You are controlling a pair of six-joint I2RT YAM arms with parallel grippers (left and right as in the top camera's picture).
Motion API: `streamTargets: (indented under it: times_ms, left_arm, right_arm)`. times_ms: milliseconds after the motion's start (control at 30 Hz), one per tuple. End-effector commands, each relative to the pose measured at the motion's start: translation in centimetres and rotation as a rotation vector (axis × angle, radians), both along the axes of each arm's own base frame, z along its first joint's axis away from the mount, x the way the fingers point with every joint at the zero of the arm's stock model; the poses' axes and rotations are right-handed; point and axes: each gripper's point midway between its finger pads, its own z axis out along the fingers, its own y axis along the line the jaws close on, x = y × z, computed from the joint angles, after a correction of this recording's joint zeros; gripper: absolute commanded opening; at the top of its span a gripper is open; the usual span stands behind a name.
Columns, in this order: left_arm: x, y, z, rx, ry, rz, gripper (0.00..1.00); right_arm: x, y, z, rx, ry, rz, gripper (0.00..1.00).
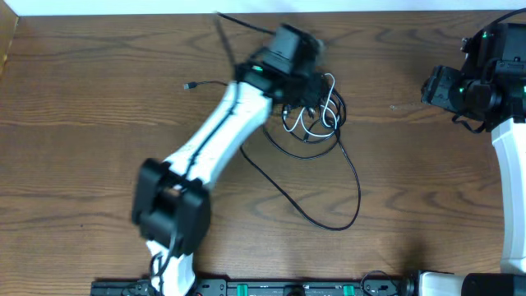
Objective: Untangle cables
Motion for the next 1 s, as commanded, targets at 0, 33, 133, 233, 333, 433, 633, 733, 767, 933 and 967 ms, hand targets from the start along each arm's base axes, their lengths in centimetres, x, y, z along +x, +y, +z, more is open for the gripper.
streamTargets:
  times_ms: [0,33,133,233,333,433,633,733,767,933,967]
  left_arm:
    - [-0.3,-1.3,-3.8,0.079,0.019,0.014,0.48]
    - [-0.5,-1.6,-4.5,0.09,0.025,0.008,0.47]
    - [-0.7,-1.9,-6.3,0.137,0.031,0.009,0.47]
    - [-0.2,-1.7,-7.8,0.18,0.02,0.026,0.47]
    - [0.4,-1.9,-9.0,0.183,0.013,0.032,0.47]
    - [0.8,-2.2,-10.3,0.188,0.01,0.033,0.47]
    - [0.9,-2.2,-11.7,0.2,0.025,0.032,0.45]
    - [0.8,-2.1,-12.2,0.205,0.032,0.032,0.4]
    - [0.8,-2.1,-12.2,0.205,0.032,0.032,0.38]
    - [1.1,-2.3,-12.1,0.197,0.022,0.033,0.29]
    - [1.1,-2.4,-12.1,0.194,0.019,0.033,0.28]
  right_arm:
    - [0.0,-0.3,0.2,-0.009,-0.003,-0.009,0.7]
    - [0.0,-0.3,0.2,-0.009,-0.003,-0.009,0.7]
    - [0.0,-0.2,0.2,-0.009,-0.002,-0.009,0.7]
    - [0.0,-0.2,0.2,-0.009,-0.002,-0.009,0.71]
    - [0.1,-0.3,0.0,-0.009,0.003,-0.009,0.71]
    - [0.0,-0.2,-0.4,-0.012,0.019,-0.001,0.71]
    - [0.1,-0.2,-0.8,-0.01,0.034,-0.001,0.71]
    - [0.1,-0.2,-0.8,-0.01,0.034,-0.001,0.71]
    - [0.1,-0.2,-0.8,-0.01,0.034,-0.001,0.71]
    - [0.1,-0.2,-0.8,-0.01,0.035,-0.001,0.71]
    - [0.1,-0.2,-0.8,-0.01,0.035,-0.001,0.71]
